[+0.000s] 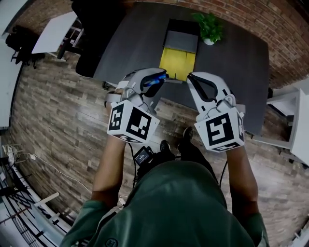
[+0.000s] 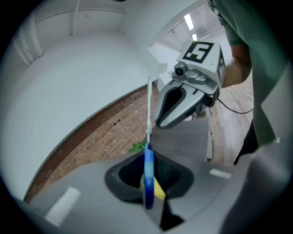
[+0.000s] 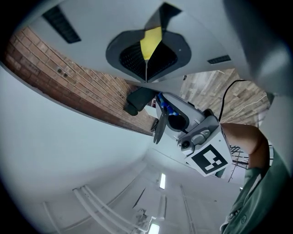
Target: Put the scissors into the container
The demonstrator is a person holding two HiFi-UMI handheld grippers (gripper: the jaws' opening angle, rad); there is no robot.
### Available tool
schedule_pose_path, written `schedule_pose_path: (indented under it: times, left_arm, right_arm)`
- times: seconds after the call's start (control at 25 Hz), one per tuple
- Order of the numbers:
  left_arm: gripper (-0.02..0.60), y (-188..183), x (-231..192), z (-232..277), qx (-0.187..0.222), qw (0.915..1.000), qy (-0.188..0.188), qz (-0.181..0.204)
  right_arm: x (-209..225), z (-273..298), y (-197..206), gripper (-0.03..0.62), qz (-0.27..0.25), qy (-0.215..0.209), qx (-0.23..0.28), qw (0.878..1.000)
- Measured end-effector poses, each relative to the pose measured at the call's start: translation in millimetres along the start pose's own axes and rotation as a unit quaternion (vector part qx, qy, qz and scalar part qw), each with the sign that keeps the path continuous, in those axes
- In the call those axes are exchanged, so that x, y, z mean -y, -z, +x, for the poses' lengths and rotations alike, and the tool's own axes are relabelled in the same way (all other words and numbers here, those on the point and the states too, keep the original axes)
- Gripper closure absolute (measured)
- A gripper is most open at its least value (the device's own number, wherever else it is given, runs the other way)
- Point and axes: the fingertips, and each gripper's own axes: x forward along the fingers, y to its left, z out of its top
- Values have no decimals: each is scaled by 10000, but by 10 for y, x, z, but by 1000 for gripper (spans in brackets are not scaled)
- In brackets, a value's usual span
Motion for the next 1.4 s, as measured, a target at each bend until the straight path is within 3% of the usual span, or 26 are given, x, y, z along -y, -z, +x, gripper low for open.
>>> schedule_pose_path:
  times: [0.6,0.92,1.4]
  left_arm:
    - [546,-91,-413,855,-485,9982,-332,-143]
    - [546,61,-617,1122,-519,9983,-227,-164]
    - [546,558,-1068,1605,-284,9993,207,-119]
  right_arm:
    - [843,389,403,586,-103,-426,335,9985]
    - [1017,691,504,586,-11,-452,241,9987]
    - [1305,1415,596,586,149,-170,-176,9996]
